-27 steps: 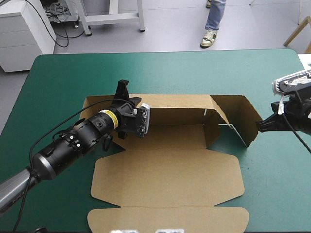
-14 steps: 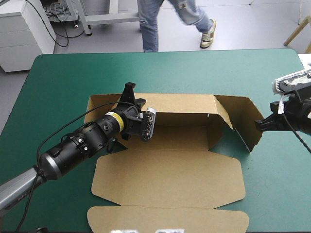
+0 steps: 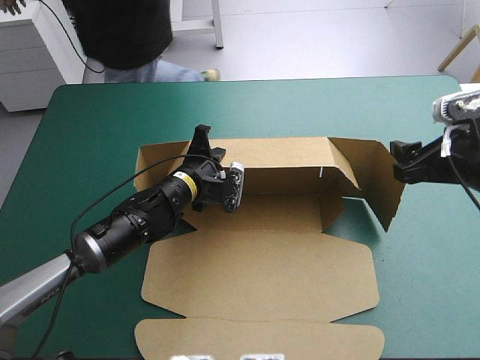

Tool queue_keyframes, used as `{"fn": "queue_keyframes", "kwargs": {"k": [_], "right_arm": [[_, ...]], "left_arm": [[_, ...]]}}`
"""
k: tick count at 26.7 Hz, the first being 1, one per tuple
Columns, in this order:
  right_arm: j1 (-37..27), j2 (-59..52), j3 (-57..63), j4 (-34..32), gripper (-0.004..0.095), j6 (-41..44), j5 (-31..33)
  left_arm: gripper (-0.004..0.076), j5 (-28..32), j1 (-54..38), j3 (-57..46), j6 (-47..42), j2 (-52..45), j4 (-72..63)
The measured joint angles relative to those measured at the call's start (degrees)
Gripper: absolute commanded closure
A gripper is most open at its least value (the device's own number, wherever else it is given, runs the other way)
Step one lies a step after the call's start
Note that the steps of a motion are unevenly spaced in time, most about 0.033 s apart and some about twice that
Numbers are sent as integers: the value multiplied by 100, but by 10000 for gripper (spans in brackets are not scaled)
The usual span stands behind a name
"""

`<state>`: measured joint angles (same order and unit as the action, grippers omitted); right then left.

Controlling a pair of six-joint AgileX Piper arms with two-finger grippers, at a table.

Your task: Fold the box

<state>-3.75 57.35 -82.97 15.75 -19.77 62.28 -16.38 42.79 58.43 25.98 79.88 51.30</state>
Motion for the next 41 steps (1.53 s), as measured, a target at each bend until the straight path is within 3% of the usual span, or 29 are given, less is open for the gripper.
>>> {"fn": "queue_keyframes", "kwargs": {"k": [10, 16, 30, 41], "right_arm": [[0, 2041, -2504, 7, 110, 448, 819], [0, 3334, -3469, 148, 112, 593, 917], [0, 5264, -3705, 340, 112, 651, 889], [0, 5550, -3691, 450, 112, 703, 876]], "left_arm": [[731, -28, 10, 0, -260, 39, 73], [731, -28, 10, 11, -295, 119, 229], [731, -28, 10, 43, -301, 188, 316], [731, -33, 10, 43, -301, 188, 327]]}}
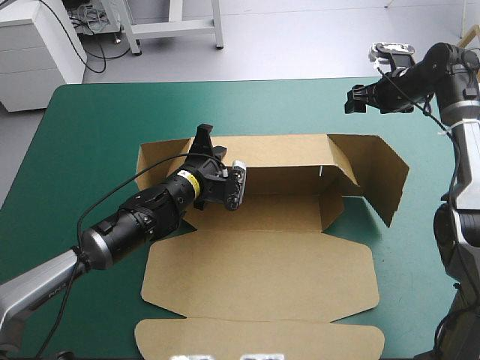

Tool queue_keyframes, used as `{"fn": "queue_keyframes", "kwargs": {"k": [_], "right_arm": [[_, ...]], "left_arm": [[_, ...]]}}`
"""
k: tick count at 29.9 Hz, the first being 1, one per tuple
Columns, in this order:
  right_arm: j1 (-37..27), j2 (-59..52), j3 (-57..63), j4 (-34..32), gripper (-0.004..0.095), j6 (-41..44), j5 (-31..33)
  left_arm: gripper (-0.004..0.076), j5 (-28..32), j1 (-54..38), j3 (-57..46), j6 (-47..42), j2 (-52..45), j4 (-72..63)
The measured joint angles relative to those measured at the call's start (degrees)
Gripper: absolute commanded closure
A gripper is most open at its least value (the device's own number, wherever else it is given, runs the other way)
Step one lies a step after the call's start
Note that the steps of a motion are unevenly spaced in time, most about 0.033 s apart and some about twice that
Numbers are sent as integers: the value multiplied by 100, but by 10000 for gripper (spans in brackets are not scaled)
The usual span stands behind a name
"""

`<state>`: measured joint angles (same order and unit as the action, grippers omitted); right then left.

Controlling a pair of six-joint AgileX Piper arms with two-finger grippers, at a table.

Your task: Fold the box

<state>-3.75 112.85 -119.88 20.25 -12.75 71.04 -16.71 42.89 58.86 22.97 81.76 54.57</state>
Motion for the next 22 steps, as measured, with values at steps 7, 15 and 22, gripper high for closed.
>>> {"fn": "queue_keyframes", "kwargs": {"k": [7, 15, 22], "right_arm": [[0, -134, 703, -64, 112, 41, -32], [0, -643, 1437, -219, 112, 19, -82], [0, -1288, 2279, -225, 112, -21, -207]], "left_arm": [[731, 0, 0, 0, 0, 4, 0], [731, 0, 0, 0, 0, 4, 0], [731, -23, 0, 0, 0, 4, 0]]}}
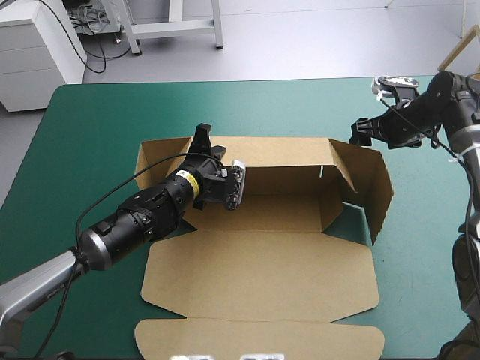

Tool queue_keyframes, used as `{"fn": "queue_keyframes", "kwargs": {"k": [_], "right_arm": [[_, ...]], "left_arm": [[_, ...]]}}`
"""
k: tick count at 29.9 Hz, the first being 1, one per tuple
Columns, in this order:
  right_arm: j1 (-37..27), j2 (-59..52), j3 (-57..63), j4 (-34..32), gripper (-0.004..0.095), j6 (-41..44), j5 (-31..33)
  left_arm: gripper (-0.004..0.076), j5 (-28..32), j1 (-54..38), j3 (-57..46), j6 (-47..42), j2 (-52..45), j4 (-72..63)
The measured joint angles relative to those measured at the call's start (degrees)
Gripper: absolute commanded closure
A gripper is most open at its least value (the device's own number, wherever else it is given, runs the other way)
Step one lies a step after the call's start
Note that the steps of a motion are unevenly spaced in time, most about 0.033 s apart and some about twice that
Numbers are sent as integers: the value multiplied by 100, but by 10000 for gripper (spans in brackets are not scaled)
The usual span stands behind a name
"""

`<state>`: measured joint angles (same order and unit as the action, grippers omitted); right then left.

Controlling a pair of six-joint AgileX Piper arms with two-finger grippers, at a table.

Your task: Fold the box

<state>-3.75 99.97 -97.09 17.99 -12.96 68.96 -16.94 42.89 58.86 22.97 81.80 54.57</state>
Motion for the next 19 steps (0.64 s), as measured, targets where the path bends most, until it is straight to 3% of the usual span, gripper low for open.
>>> {"fn": "queue_keyframes", "kwargs": {"k": [11, 19], "right_arm": [[0, -785, 1118, 517, 112, -662, 48], [0, -1564, 2502, 1345, 112, -1829, -1026]], "left_arm": [[731, -29, 0, 0, -6, 0, 0], [731, -52, 0, 0, -90, 0, 16]]}}
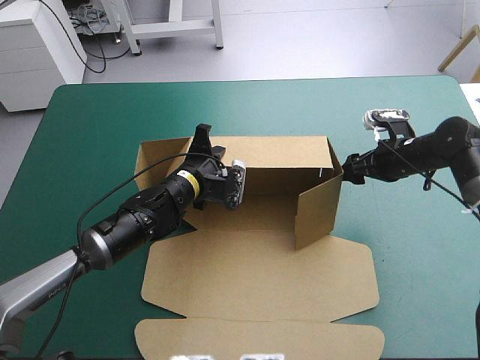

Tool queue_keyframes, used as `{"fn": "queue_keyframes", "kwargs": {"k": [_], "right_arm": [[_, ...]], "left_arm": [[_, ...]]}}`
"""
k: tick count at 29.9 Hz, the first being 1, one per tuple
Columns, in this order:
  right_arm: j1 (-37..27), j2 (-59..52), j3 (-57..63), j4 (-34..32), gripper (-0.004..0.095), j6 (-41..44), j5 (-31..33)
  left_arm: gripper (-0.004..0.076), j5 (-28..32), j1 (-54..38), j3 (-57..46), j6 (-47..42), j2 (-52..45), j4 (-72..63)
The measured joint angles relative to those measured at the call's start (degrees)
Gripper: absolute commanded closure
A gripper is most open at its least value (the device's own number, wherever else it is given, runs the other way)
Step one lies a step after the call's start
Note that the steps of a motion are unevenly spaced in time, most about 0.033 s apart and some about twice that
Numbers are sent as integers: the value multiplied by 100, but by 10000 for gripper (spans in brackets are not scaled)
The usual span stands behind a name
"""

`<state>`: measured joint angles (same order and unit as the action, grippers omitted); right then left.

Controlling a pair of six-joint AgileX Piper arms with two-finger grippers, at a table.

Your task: Fold the box

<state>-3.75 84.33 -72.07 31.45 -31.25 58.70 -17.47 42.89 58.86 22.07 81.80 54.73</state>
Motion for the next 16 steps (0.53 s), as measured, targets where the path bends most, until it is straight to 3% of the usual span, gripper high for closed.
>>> {"fn": "queue_keyframes", "kwargs": {"k": [8, 12, 16], "right_arm": [[0, -1058, 1395, 1055, 113, -1775, -1458], [0, -1384, 1826, 1341, 153, -2281, -1797], [0, -1437, 1974, 1366, 161, -2501, -1752]], "left_arm": [[731, -4, 0, 6, 0, 0, 0], [731, -4, 0, 6, -2, 0, 0], [731, -4, 0, 6, -7, 0, 0]]}}
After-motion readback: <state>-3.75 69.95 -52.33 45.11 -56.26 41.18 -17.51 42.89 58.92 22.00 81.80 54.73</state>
